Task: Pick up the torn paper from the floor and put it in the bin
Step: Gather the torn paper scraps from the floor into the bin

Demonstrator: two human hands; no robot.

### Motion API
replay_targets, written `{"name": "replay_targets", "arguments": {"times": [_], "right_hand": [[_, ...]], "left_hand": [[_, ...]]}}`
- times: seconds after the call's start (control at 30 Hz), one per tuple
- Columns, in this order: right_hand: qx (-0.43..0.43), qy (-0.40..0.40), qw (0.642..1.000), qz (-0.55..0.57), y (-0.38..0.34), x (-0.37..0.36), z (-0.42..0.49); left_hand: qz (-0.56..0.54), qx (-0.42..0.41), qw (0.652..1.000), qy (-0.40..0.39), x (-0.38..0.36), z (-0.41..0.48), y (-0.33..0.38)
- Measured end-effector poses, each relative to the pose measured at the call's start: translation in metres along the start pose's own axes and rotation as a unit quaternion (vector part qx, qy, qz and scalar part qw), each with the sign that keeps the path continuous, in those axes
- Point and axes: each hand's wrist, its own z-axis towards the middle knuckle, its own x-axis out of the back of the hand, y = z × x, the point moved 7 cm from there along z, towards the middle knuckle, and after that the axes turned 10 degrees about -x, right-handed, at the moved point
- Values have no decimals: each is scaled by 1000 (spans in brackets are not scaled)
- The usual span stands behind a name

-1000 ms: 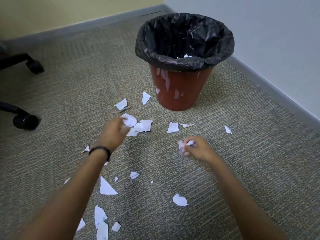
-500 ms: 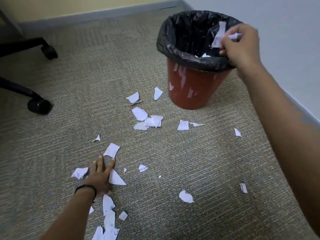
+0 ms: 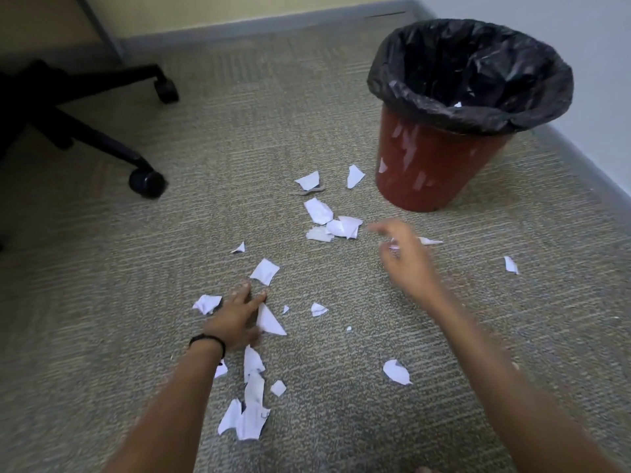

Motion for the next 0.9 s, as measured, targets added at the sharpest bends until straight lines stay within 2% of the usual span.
{"name": "replay_targets", "arguments": {"times": [0.1,0.17,0.23,0.33,0.43,0.47,0.57,0.63,0.77,0.9], "right_hand": [[46,-172,978,-107,6,-92,-37],[59,-236,955,-171,7,-133,-53],[45,-263,938,-221,11,-155,-60],[81,-260,917,-290,16,-170,-64],[124,-217,926,-283,19,-171,-62],[112,-210,934,-265,21,-169,-59],[-3,-180,971,-158,36,-146,-41],[-51,-155,981,-107,49,-130,-33],[-49,-205,965,-155,65,-130,-46],[-20,-209,962,-176,67,-128,-64]], "left_hand": [[-12,-36,997,63,-4,-9,25],[0,-54,996,65,-10,-15,32],[31,-63,996,52,-13,-22,30],[76,-84,993,15,-20,-30,31],[107,-100,989,-6,-26,-31,40],[112,-98,989,-2,-27,-29,42],[113,-92,989,31,-23,-21,46],[109,-88,989,47,-20,-16,50],[75,-70,992,69,-13,-10,58],[-17,-52,989,140,-7,-3,54]]}}
